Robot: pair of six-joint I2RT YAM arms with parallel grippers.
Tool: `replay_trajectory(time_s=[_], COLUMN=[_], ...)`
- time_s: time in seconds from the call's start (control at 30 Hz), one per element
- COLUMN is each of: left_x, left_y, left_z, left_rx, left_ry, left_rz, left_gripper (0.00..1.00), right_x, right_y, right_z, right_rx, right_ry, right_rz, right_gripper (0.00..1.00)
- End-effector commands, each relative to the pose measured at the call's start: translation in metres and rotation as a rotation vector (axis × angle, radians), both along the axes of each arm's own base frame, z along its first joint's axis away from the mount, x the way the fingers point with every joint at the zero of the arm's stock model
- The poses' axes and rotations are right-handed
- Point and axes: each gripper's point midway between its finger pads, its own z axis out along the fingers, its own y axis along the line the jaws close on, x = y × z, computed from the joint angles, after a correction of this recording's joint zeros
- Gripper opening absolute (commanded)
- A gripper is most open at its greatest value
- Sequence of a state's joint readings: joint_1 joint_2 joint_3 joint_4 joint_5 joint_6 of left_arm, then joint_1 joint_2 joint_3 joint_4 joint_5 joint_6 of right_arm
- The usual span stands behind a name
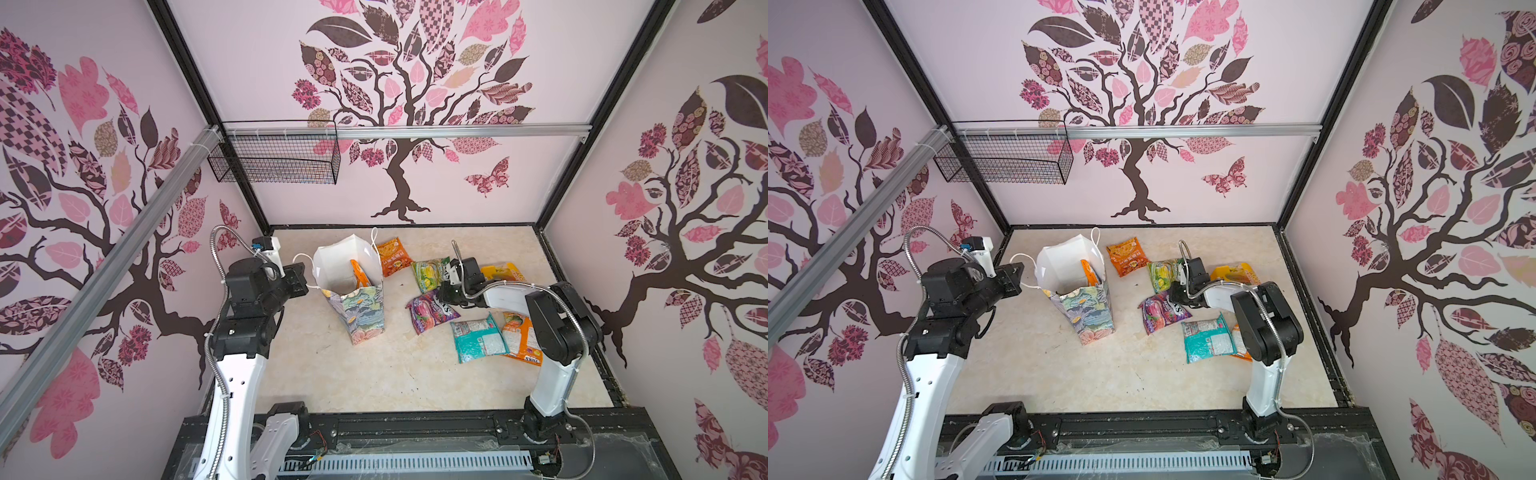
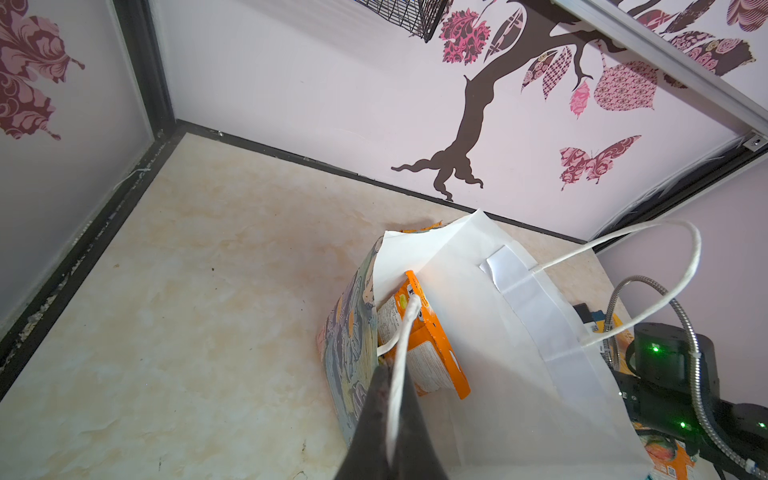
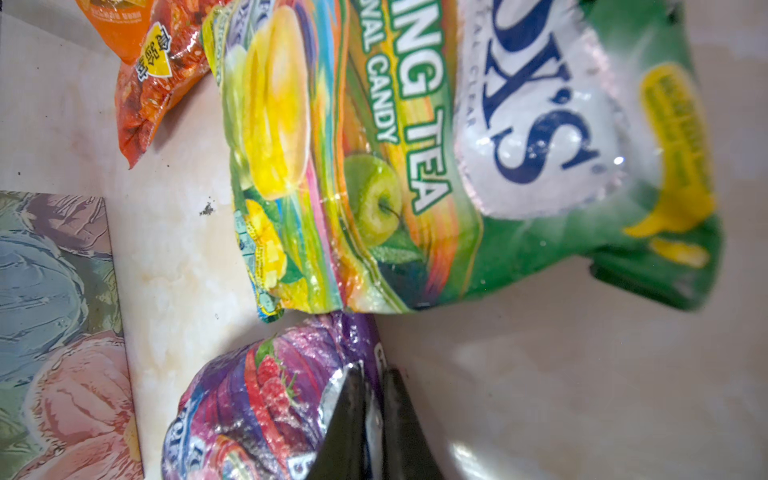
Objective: Place the snacks into the paper bag
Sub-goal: 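Lower the right gripper onto the purple Fox's Berries packet edge, then close the right gripper on the purple Fox's Berries packet edge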
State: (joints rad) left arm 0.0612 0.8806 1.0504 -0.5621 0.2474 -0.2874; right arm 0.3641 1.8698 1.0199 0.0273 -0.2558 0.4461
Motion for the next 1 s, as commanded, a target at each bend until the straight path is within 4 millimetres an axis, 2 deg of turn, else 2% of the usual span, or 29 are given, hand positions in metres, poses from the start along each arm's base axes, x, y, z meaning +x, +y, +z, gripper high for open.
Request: replay_trajectory(time_s=[0.0,0.23,0.47,0.87,0.97], left_x=[0.002,0.002,0.002,0.001,0.002], left_y=[0.002,0.003,0.006,0.005,0.005], left_z=[-0.008,-0.009,-0.011,-0.009,-0.01], left_rx=[0.003,0.004,0.01,0.006,0.007], left_ry=[0.006,0.011,0.017,0.013,0.012], left_rz=[0.008,0.013,0.027,0.024,0.025], left_gripper=[0.0,0.0,0.0,0.0,0.0], right_x=[-0.003,-0.006,-0.01,-0.019,-0.019], right_y=[0.0,0.007,0.012,0.033,0.042], right_z=[0.022,0.025,0.045,0.103,0.124], right_rx=[0.02,0.059,0.106,0.313,0.387], right_ry=[-0.033,-0.028,-0.059,-0.151,-0.188], right_rz=[0.002,0.028,0.05,0.102,0.131], right_gripper=[0.05,0.0,0.0,0.0,0.0])
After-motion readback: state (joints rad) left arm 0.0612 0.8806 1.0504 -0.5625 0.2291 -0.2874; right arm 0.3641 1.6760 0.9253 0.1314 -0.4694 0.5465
